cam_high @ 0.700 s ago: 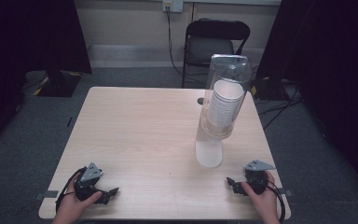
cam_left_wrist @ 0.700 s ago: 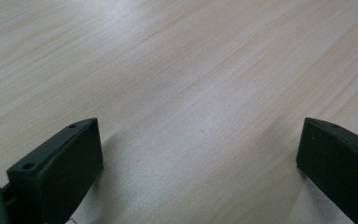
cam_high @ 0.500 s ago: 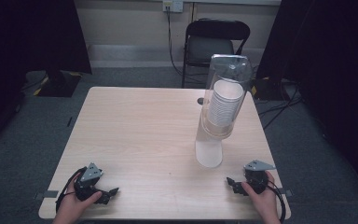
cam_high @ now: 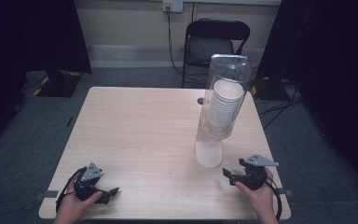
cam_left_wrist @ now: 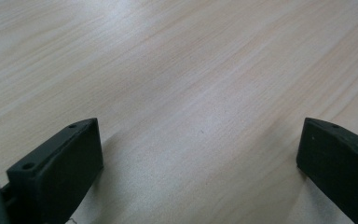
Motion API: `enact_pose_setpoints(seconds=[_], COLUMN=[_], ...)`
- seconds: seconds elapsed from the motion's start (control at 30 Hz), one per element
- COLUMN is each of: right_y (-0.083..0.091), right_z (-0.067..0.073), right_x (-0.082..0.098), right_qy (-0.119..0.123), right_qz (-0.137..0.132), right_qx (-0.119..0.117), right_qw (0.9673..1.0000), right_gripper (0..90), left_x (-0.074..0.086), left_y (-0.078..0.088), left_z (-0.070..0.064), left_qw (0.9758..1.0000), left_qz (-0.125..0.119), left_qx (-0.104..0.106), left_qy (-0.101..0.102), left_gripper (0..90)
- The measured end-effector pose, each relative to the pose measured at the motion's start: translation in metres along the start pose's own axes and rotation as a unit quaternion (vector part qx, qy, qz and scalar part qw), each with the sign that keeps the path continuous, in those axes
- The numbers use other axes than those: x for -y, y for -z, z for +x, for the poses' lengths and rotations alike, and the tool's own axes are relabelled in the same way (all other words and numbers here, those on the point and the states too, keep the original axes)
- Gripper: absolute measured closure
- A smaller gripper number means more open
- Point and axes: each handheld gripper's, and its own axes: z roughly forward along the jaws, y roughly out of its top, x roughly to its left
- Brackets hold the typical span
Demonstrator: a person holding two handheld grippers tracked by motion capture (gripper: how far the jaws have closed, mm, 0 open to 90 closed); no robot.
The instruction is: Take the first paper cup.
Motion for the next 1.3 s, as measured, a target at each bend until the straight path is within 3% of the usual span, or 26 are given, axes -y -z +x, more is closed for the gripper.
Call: enact_pose_setpoints(seconds=[0.1, 0.33, 0.47, 0.63, 0.87, 1.1, 1.17, 1.3], right_y=[-0.001, -0.013, -0.016, -0.021, -0.029, -0.036, -0.038, -0.043], right_z=[0.011, 0.018, 0.021, 0.023, 0.028, 0.030, 0.032, 0.034], right_x=[-0.020, -0.044, -0.056, -0.065, -0.077, -0.083, -0.085, -0.086], right_qy=[0.010, 0.008, 0.018, 0.022, 0.023, 0.023, 0.010, 0.008], right_qz=[-0.042, -0.062, -0.068, -0.090, -0.100, -0.129, -0.139, -0.144], right_qx=[0.000, -0.008, -0.005, 0.012, 0.007, 0.016, 0.009, 0.005], right_qw=[0.9990, 0.9980, 0.9975, 0.9956, 0.9947, 0.9913, 0.9901, 0.9895], right_gripper=[15.9, 15.2, 15.3, 16.4, 16.7, 18.1, 18.9, 19.6], left_x=[0.000, 0.000, -0.001, -0.001, -0.001, -0.001, -0.001, -0.001], left_y=[0.000, 0.000, -0.001, -0.001, -0.001, -0.001, -0.001, -0.001], left_z=[0.000, 0.000, 0.000, 0.000, 0.000, 0.000, 0.000, 0.000], left_qw=[1.0000, 1.0000, 1.0000, 1.0000, 1.0000, 1.0000, 1.0000, 1.0000], left_qz=[0.000, 0.000, 0.000, 0.000, -0.001, 0.000, 0.000, 0.000], left_qx=[-0.001, -0.001, -0.002, -0.002, -0.002, -0.002, -0.002, -0.002], left_qy=[0.001, 0.001, 0.002, 0.002, 0.003, 0.002, 0.002, 0.002], left_gripper=[0.0, 0.0, 0.0, 0.0, 0.0, 0.0, 0.0, 0.0])
